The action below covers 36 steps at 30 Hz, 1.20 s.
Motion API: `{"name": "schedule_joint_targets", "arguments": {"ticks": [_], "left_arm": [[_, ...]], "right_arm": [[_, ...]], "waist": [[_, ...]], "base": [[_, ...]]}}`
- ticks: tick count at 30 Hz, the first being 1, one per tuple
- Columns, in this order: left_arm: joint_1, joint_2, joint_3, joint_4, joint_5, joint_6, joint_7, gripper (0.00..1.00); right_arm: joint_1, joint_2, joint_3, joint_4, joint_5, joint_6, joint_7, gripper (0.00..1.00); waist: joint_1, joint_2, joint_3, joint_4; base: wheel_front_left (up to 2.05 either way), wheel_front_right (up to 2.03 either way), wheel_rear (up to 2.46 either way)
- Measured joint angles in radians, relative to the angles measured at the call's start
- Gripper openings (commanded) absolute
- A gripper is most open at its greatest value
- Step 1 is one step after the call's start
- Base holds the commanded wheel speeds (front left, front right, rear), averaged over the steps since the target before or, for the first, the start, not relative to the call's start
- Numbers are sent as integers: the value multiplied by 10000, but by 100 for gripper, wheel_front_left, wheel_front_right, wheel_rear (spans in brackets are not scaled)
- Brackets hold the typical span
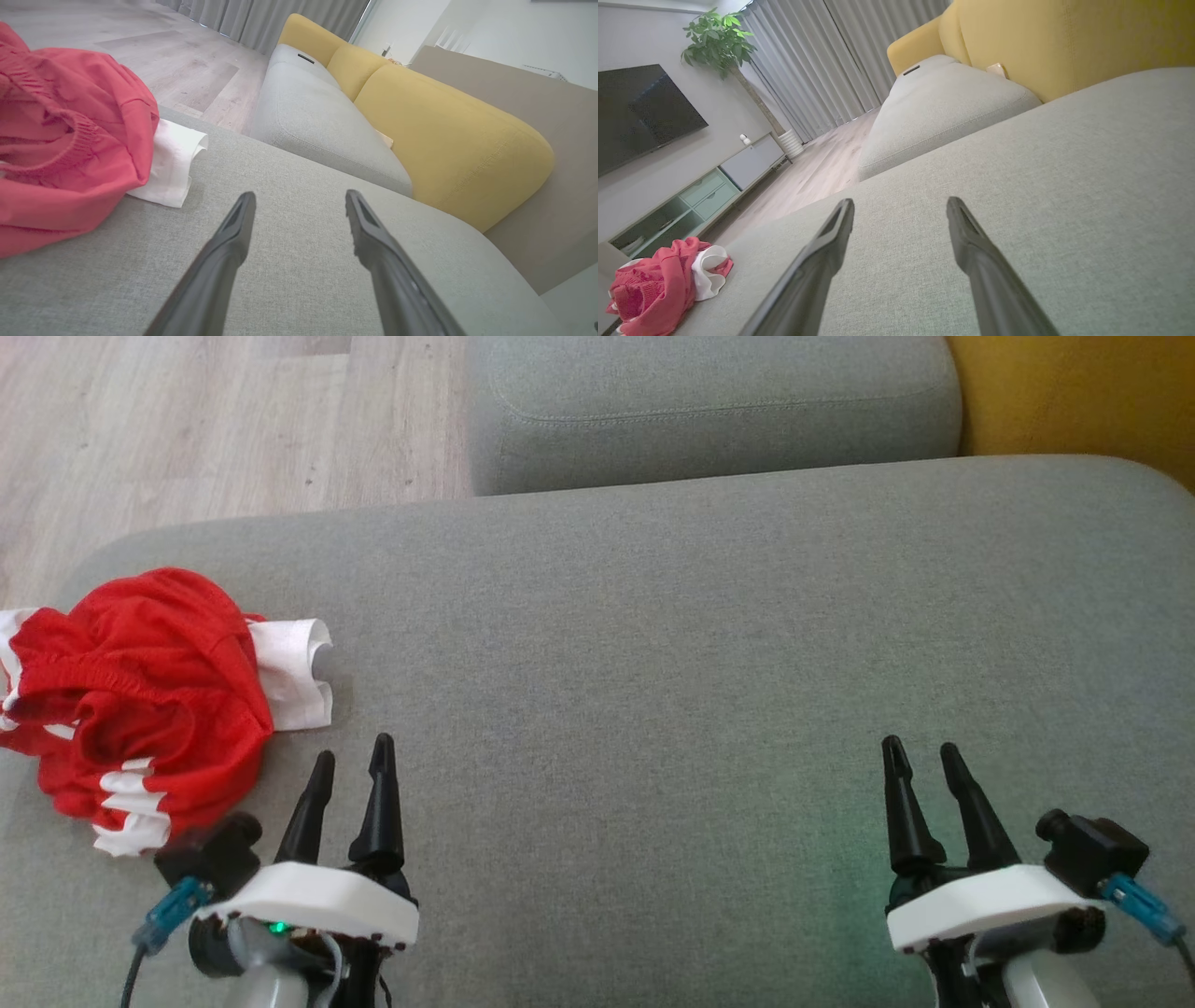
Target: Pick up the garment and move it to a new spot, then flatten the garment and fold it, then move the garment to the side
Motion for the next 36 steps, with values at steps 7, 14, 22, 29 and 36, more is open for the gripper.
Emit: {"name": "schedule_joint_targets", "arguments": {"ticks": [7,14,22,29,36], "left_arm": [[3,17,-10,-56,706,73,-178,100],[5,17,-33,-115,1526,86,-355,100],[12,15,-113,-190,2525,201,-606,100],[31,13,-119,-226,3388,353,-792,100],[35,13,-136,-224,4230,447,-970,100]], "right_arm": [[-1,27,-247,-13,-809,2,-163,100],[-1,50,-263,-86,-1661,31,-357,100],[-1,56,-148,-176,-2648,73,-594,100],[-1,59,-71,-286,-3588,73,-759,100],[-1,63,-42,-370,-4514,73,-961,100]], "waist": [[0,0,37,15],[0,0,42,53],[0,0,56,89],[0,0,56,108],[0,0,9,93]], "base": [[0,0,0],[0,0,0],[0,0,0],[0,0,0],[0,0,0]]}}
